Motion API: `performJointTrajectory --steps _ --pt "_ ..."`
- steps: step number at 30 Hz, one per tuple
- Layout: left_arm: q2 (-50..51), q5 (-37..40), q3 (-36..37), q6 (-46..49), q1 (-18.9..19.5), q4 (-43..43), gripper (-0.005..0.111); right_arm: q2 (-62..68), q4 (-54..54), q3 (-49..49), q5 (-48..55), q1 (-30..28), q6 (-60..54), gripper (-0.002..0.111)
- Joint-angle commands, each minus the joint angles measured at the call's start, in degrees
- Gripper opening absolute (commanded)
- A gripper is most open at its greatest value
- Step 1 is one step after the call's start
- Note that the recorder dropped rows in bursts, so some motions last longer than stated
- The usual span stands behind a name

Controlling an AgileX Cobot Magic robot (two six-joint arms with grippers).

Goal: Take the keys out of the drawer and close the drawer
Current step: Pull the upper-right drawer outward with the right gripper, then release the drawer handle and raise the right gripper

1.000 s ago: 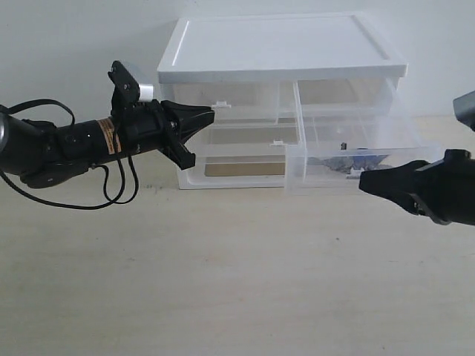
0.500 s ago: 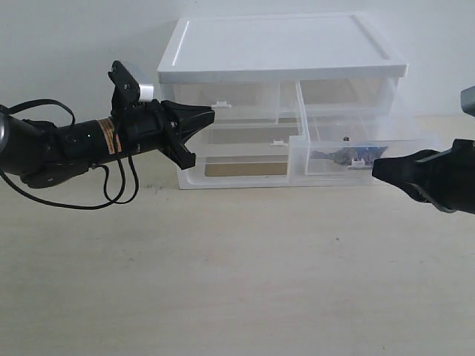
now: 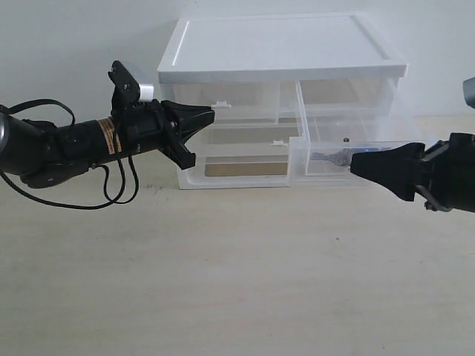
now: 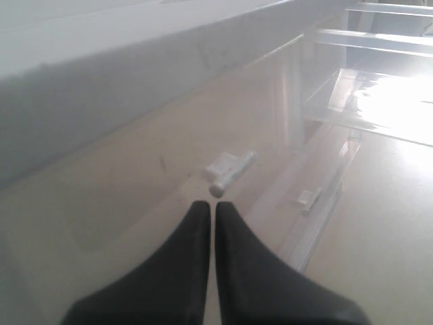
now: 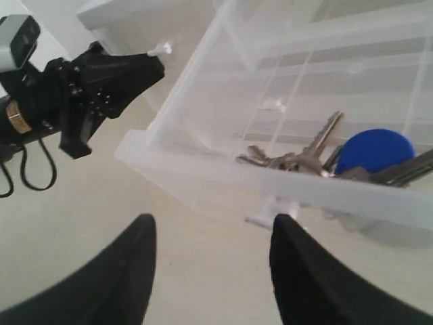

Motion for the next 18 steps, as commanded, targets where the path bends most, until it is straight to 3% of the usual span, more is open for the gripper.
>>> performJointTrajectory --steps 1,4,8,14,18 --pt "0.04 4.21 -1.44 -0.12 0.81 -9.89 0.004 -4.92 -7.96 -0.23 -4.27 -0.03 7.47 0.043" --pt "0.04 4.21 -1.44 -0.12 0.81 -9.89 0.004 -10.10 -8.54 -0.23 -11.51 -0.03 7.97 0.034" --pt "0.04 4.21 -1.44 -0.12 0.81 -9.89 0.004 -18.05 -2.83 -0.55 -12.51 -0.03 3.61 0.034" --pt "0.04 4.21 -1.44 0.50 0.81 -11.09 0.004 -28.23 -9.17 -7.79 14.53 -0.03 9.18 0.034" --pt "0.04 4.21 -1.44 1.06 0.81 -13.45 0.004 -29.41 -16.67 -11.91 19.52 -0.03 17.45 0.034"
